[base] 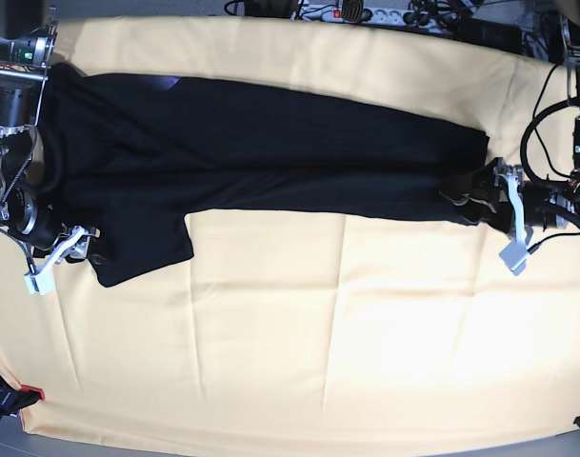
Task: Fold the T-shirt properly
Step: 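Fold the sleeve inward with the right gripper and release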
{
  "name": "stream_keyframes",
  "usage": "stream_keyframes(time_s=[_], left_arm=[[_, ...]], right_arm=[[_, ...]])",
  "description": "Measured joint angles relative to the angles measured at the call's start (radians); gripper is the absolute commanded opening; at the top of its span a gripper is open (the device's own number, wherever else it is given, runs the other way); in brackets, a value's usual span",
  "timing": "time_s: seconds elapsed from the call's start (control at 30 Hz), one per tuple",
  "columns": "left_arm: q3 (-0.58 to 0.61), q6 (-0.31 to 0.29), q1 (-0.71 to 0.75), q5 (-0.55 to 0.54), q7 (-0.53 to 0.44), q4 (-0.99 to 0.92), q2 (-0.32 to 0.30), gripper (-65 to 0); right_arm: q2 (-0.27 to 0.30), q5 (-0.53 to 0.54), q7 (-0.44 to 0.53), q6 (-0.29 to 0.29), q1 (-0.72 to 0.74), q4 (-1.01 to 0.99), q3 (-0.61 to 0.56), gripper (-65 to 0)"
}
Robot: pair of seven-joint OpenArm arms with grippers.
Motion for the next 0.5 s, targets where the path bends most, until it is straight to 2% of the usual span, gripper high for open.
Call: stream_keyframes(time_s=[0.07, 0.17, 0.2, 0.37, 0.5], left_arm=[[0.000, 0.000, 0.000, 0.000, 0.000, 0.000, 0.000, -22.6], [0.000, 0.000, 0.000, 0.000, 0.000, 0.000, 0.000, -22.6], [0.000, 0.000, 0.000, 0.000, 0.000, 0.000, 0.000, -22.6], [0.000, 0.000, 0.000, 0.000, 0.001, 0.000, 0.000, -22.6], [0.000, 0.000, 0.000, 0.000, 0.001, 0.000, 0.000, -22.6]], right_arm=[[-0.014, -0.001, -0.001, 0.007, 0.002, 0.000, 0.000, -32.0], [-0.021, -0.001, -0.003, 0.006, -0.001, 0.000, 0.000, -57.3], [-0.020, -0.003, -0.006, 0.006, -0.001, 0.000, 0.000, -63.5], [-0.018, -0.009, -0.035, 0.005, 0.010, 0.040, -0.002, -65.0], [-0.012, 0.103, -0.179, 0.006, 0.014, 0.171, -0.002, -65.0]])
